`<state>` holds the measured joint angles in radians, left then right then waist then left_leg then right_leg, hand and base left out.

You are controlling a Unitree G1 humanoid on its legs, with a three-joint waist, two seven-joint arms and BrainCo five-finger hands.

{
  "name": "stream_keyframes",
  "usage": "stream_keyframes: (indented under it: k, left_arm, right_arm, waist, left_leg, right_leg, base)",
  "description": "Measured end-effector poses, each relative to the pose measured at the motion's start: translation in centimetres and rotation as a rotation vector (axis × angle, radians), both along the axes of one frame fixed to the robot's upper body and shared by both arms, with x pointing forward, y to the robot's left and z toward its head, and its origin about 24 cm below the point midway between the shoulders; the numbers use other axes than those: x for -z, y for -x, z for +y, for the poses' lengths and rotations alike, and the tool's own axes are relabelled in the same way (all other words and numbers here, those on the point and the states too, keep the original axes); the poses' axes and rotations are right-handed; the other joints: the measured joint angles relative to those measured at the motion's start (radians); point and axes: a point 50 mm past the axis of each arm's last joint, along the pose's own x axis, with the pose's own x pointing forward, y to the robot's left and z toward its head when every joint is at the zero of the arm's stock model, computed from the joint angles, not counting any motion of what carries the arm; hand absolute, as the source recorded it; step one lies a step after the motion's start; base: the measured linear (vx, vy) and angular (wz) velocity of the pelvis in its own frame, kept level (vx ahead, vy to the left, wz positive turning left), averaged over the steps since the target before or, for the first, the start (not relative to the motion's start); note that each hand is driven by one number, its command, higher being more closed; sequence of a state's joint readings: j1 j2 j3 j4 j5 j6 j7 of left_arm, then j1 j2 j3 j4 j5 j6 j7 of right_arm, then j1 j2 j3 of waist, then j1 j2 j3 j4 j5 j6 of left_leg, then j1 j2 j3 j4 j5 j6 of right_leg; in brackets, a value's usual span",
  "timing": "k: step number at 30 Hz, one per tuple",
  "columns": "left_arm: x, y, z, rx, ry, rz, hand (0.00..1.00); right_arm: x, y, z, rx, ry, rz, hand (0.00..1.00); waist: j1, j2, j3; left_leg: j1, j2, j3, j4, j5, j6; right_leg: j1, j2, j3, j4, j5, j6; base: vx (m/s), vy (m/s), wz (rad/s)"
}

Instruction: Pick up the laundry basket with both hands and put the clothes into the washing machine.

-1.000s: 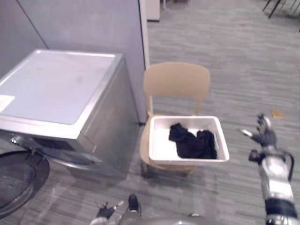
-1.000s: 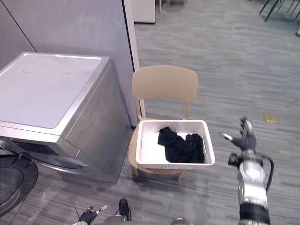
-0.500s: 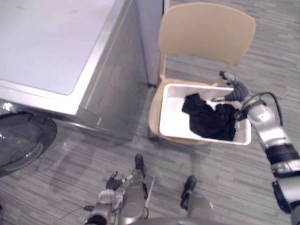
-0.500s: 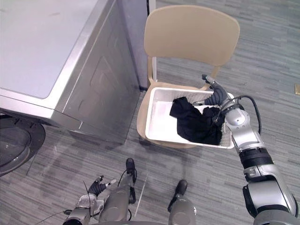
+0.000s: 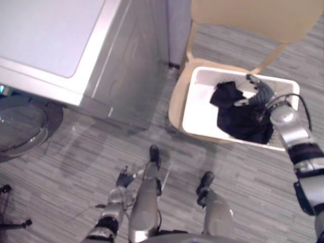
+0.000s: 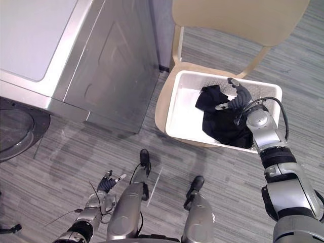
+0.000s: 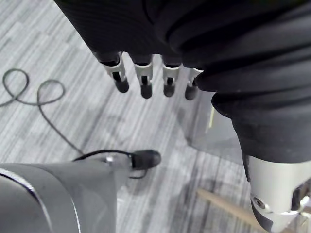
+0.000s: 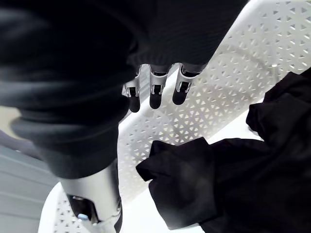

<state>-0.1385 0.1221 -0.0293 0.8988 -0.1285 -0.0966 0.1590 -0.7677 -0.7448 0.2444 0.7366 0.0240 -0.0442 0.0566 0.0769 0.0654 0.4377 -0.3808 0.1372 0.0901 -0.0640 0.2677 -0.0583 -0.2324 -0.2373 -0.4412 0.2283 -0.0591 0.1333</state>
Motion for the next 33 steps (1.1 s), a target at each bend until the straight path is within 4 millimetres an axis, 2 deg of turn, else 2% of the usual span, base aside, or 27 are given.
stream_keyframes:
  k: [5,10,15,17,19,25,32,33]
  left_arm:
    - [-0.3,-0.5,0.0,-0.039,0.019,-0.021,0.00]
    - [-0.2,-0.5,-0.8,-0.162,0.148,-0.035,0.00]
    - [-0.8,-1.2,-2.0,-0.175,0.187,-0.073,0.00]
    - [-1.2,-1.6,-2.1,-0.173,0.189,-0.094,0.00]
    - [-1.6,-2.1,-2.3,-0.171,0.196,-0.113,0.00]
    - [-2.7,-3.0,-2.9,-0.270,0.341,-0.187,0.00]
    - [-4.7,-4.7,-3.6,-0.268,0.398,-0.287,0.00]
    - [-5.1,-5.0,-3.7,-0.263,0.401,-0.300,0.00]
  right_arm:
    - [1.0,0.3,-2.5,0.162,-0.049,0.021,0.00]
    - [2.1,0.1,-2.4,0.238,-0.141,0.006,0.00]
    - [3.1,0.2,-2.4,0.285,-0.200,0.014,0.00]
    - [3.1,0.2,-2.5,0.289,-0.204,0.011,0.00]
    - [3.1,0.3,-2.9,0.312,-0.215,0.010,0.00]
    - [0.4,-0.8,-2.3,0.300,-0.195,-0.056,0.00]
    - [-1.7,-1.6,-1.5,0.284,-0.095,-0.090,0.00]
    - [-2.1,-1.7,-1.3,0.278,-0.070,-0.096,1.00]
  waist:
    - [0.021,0.010,0.012]
    - [0.022,0.010,0.016]
    - [0.023,0.011,0.017]
    - [0.028,0.011,0.017]
    - [0.044,0.011,0.017]
    - [0.047,0.011,0.017]
    - [0.049,0.011,0.017]
    - [0.050,0.011,0.017]
  left_leg:
    - [-0.040,-0.002,-0.004,0.003,0.000,0.000]
    - [-0.067,-0.005,-0.003,0.005,0.003,0.003]
    - [-0.096,-0.019,-0.005,0.011,0.004,0.004]
    - [-0.115,-0.020,-0.005,0.012,0.006,0.005]
    - [-0.133,-0.019,-0.004,0.012,0.008,0.004]
    - [-0.196,-0.024,-0.006,0.011,0.015,-0.002]
    - [-0.255,-0.035,-0.028,0.019,0.023,0.006]
    - [-0.266,-0.035,-0.032,0.025,0.023,0.006]
  right_leg:
    - [-0.049,-0.010,0.003,0.037,-0.016,0.003]
    - [-0.088,-0.021,0.006,0.068,-0.023,0.001]
    - [-0.126,-0.044,0.006,0.105,-0.040,0.003]
    - [-0.150,-0.047,0.006,0.121,-0.046,0.004]
    - [-0.178,-0.052,0.007,0.141,-0.054,-0.001]
    - [-0.250,-0.072,-0.003,0.191,-0.077,-0.003]
    - [-0.289,-0.091,-0.035,0.207,-0.084,-0.003]
    - [-0.294,-0.091,-0.040,0.208,-0.084,-0.003]
  base:
    - [-0.05,-0.010,0.02]
    - [-0.02,-0.016,0.00]
    - [0.01,-0.024,0.04]
    - [0.00,-0.019,-0.01]
    - [0.00,-0.046,-0.02]
    - [0.01,-0.022,0.05]
    - [0.04,0.006,0.11]
    - [0.03,0.024,0.09]
